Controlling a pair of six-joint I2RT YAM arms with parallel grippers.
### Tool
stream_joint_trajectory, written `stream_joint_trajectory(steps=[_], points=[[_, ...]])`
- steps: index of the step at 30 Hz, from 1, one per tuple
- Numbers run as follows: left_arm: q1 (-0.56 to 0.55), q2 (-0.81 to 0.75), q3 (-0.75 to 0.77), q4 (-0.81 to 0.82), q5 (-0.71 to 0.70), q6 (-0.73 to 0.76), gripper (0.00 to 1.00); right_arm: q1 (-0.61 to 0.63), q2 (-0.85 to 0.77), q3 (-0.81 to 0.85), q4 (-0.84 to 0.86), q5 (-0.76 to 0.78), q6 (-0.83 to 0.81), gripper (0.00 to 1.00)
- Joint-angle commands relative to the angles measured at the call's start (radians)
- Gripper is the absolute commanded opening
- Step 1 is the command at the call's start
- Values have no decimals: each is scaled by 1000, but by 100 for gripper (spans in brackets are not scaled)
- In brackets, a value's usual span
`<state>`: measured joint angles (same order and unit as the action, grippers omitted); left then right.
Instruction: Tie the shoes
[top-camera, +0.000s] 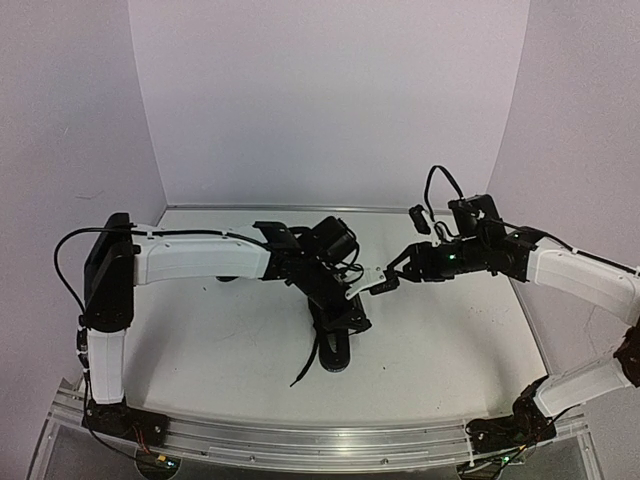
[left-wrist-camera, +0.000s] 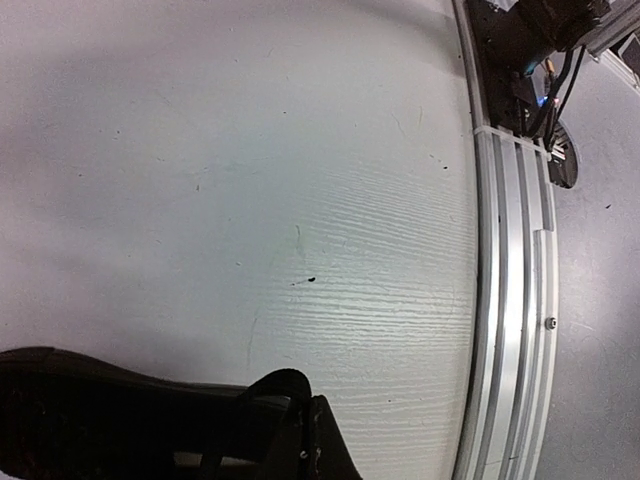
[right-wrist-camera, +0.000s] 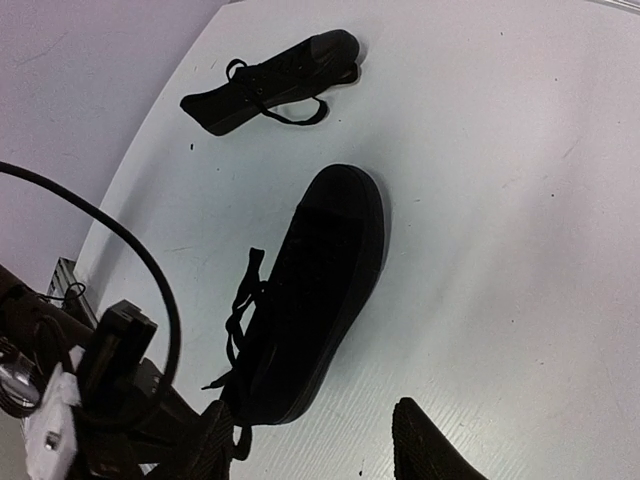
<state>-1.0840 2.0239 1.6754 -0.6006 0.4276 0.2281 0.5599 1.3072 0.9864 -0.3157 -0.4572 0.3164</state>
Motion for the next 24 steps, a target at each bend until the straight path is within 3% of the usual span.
stream_joint_trajectory(steps=[1,9,14,21,24], points=[[-8,49,80,78,-10,0,0,-12,-29,-19,7,4,9,51],[-9,146,175,143,-122,-12,1,-26,-22,-39,8,0,10,50],[-6,155,196,117,-141,-24,26,-30,-27,-57,7,-16,-1,50],[53,-49,34,161,-67,-84,63,-31,23,-97,24,-96,-38,54],[105,-125,-45,190,-17,-122,69,-29,59,-117,73,-172,-39,57]])
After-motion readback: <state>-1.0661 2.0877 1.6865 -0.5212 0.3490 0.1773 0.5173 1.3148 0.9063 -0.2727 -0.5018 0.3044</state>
